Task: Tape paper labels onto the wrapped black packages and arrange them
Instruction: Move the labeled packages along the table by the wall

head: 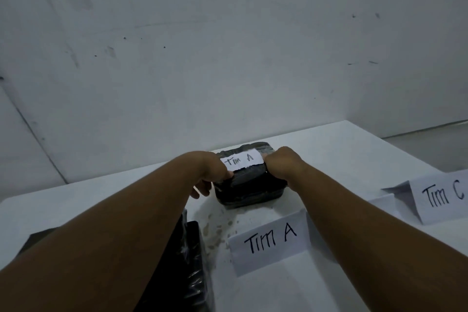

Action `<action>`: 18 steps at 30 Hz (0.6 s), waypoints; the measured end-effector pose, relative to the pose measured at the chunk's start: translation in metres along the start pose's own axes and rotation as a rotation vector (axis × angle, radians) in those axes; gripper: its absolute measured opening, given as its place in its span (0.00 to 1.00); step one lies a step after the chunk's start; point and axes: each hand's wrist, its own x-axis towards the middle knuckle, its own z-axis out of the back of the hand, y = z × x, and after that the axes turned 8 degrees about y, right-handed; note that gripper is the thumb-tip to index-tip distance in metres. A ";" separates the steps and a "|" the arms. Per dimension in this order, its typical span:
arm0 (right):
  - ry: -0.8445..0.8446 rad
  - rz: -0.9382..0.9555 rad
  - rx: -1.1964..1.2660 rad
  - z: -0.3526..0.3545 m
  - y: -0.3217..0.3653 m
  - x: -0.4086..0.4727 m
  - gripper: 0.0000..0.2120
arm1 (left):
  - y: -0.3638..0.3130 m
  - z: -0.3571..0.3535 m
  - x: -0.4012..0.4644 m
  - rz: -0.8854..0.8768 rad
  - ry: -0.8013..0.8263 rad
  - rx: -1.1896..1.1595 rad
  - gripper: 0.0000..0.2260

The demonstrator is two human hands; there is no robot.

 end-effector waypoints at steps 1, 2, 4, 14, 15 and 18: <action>-0.016 0.002 -0.005 0.000 0.002 -0.003 0.11 | -0.003 0.001 -0.006 -0.021 -0.032 0.022 0.27; -0.051 0.008 -0.007 0.002 0.005 -0.007 0.17 | -0.007 0.004 -0.013 -0.048 -0.073 0.057 0.28; -0.155 0.036 -0.045 0.004 0.015 -0.018 0.28 | -0.011 0.009 -0.035 -0.141 -0.202 0.111 0.29; -0.124 0.461 -0.114 -0.048 0.066 -0.164 0.27 | 0.087 0.023 -0.133 -0.446 -0.554 -0.180 0.35; -0.114 0.497 -0.109 -0.057 0.066 -0.180 0.26 | 0.102 0.019 -0.142 -0.456 -0.572 -0.215 0.34; -0.131 0.567 -0.099 -0.079 0.060 -0.220 0.22 | 0.139 0.002 -0.171 -0.508 -0.663 -0.259 0.28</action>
